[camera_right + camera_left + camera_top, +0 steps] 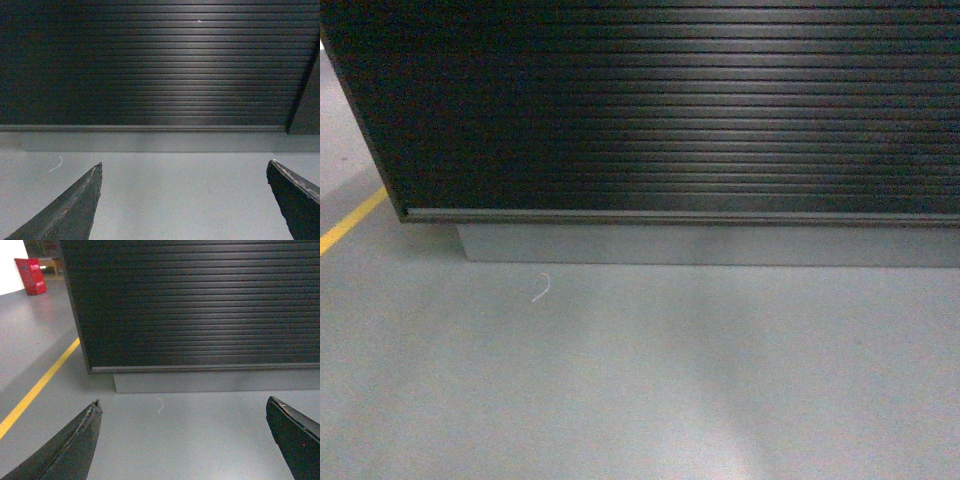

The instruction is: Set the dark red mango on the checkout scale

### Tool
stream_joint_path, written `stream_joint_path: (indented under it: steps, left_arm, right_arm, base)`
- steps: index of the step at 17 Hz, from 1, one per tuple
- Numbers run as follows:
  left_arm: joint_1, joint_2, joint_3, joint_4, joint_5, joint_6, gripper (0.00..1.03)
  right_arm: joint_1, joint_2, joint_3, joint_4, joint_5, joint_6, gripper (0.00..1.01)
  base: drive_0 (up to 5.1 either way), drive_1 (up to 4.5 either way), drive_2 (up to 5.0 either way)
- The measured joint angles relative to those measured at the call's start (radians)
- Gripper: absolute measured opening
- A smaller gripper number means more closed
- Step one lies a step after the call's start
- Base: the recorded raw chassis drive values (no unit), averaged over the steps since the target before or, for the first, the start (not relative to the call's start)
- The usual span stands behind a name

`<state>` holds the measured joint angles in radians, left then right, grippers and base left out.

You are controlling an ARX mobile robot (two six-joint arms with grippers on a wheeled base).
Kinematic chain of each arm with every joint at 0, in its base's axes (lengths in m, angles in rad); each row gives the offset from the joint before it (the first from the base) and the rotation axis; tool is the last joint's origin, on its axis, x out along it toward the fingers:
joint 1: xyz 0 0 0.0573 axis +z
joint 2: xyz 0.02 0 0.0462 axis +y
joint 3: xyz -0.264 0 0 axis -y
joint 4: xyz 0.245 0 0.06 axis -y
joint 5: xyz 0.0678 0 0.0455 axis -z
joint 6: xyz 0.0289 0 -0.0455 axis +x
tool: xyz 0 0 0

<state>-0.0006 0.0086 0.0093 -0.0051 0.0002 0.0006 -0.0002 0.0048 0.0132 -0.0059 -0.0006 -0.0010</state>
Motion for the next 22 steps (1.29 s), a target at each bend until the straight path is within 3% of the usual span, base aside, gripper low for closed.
stream_joint_path:
  steps: [10,22]
  left_arm:
    - [0.0,0.0,0.0,0.005,-0.001,0.0,0.98]
    - [0.0,0.0,0.0,0.002,-0.001,0.0,0.98]
  right_arm:
    - [0.0,0.0,0.0,0.006,0.001,0.0,0.98]
    - [0.0,0.0,0.0,0.002,0.001,0.0,0.98]
  base:
    - [0.0,4.21,-4.2]
    - [0.0,2.96,-3.0]
